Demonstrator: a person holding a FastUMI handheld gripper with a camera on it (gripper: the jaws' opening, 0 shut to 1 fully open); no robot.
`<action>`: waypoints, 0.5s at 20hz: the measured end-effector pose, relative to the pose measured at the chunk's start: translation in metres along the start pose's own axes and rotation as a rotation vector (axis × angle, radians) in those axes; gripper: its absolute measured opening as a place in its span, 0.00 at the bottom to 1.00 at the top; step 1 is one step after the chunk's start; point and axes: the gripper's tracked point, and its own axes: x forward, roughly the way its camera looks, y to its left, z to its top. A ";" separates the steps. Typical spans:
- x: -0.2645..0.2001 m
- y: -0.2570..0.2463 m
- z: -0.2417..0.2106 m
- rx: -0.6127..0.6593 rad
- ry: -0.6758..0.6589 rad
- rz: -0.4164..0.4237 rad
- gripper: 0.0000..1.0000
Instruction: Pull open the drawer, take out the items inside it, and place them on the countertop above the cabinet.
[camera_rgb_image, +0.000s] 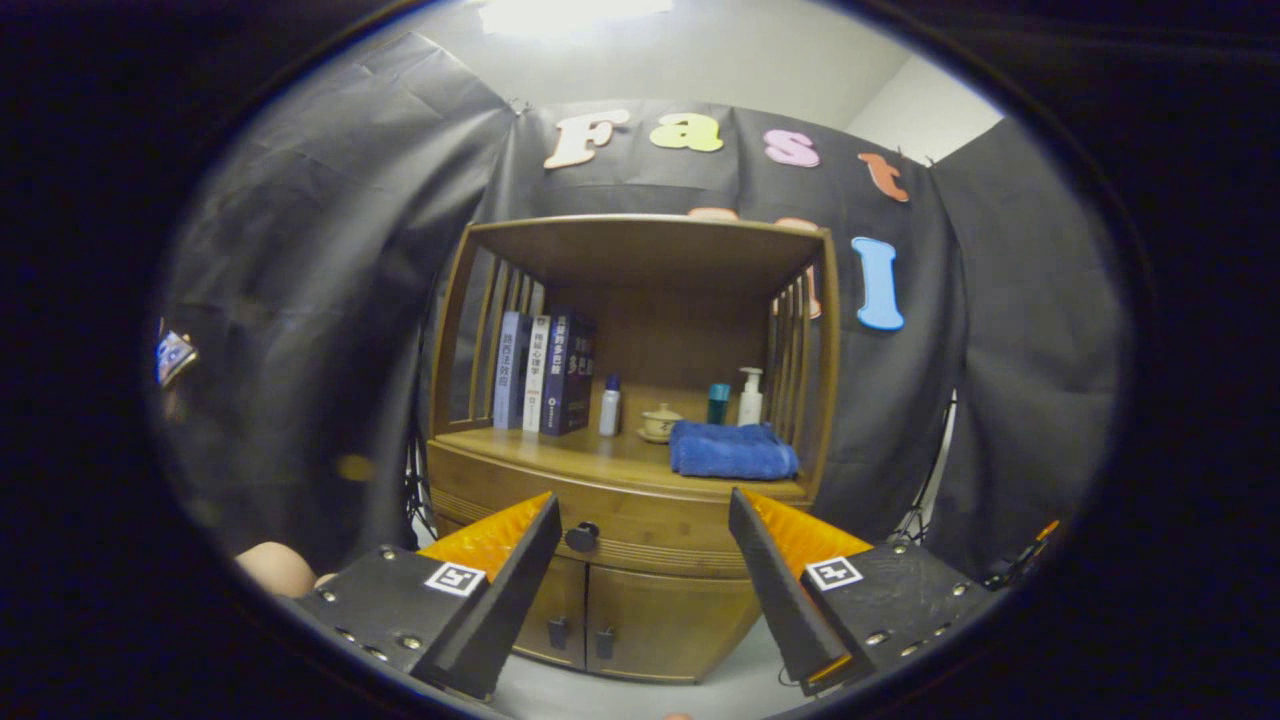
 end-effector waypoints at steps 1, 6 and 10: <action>0.012 0.006 -0.005 -0.009 0.004 0.000 1.00; 0.070 0.030 -0.033 -0.057 0.022 0.010 1.00; 0.112 0.042 -0.073 -0.030 0.087 0.005 1.00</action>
